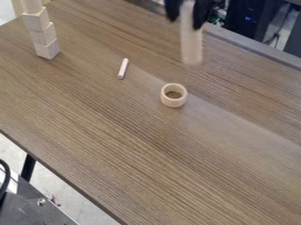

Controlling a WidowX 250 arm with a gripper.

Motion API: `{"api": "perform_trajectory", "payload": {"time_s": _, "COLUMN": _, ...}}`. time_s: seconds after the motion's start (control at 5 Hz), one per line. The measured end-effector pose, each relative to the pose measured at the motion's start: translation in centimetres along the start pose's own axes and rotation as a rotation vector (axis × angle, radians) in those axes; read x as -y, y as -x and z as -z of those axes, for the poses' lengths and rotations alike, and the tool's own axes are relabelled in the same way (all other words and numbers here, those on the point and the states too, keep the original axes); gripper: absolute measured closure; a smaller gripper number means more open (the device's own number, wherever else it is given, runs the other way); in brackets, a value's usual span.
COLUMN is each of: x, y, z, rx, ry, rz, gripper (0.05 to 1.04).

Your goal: Take the long cylinder out of the circle and put it above the circle

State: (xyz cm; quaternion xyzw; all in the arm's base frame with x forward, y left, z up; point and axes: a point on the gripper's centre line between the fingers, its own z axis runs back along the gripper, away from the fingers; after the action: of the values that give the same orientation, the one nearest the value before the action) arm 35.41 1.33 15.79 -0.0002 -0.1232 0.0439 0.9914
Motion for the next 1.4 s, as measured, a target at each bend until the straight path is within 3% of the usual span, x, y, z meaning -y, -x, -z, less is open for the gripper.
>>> {"api": "perform_trajectory", "payload": {"time_s": 0.2, "x": 0.3, "y": -1.5, "z": 1.7, "rx": -0.017, "ry": 0.012, "rz": 0.034, "gripper": 0.524}}
{"api": "perform_trajectory", "payload": {"time_s": 0.6, "x": -0.8, "y": -2.7, "z": 5.4, "rx": -0.071, "ry": -0.060, "rz": 0.149, "gripper": 0.524}}
{"api": "perform_trajectory", "payload": {"time_s": 0.8, "x": -0.8, "y": -2.6, "z": 6.3, "rx": -0.090, "ry": -0.058, "rz": 0.164, "gripper": 0.524}}
{"api": "perform_trajectory", "payload": {"time_s": 1.2, "x": -0.7, "y": -2.7, "z": 6.3, "rx": -0.081, "ry": -0.048, "rz": 0.174, "gripper": 0.524}}
{"api": "perform_trajectory", "payload": {"time_s": 1.4, "x": -0.6, "y": -2.5, "z": 6.9, "rx": -0.101, "ry": -0.043, "rz": 0.188, "gripper": 0.461}}
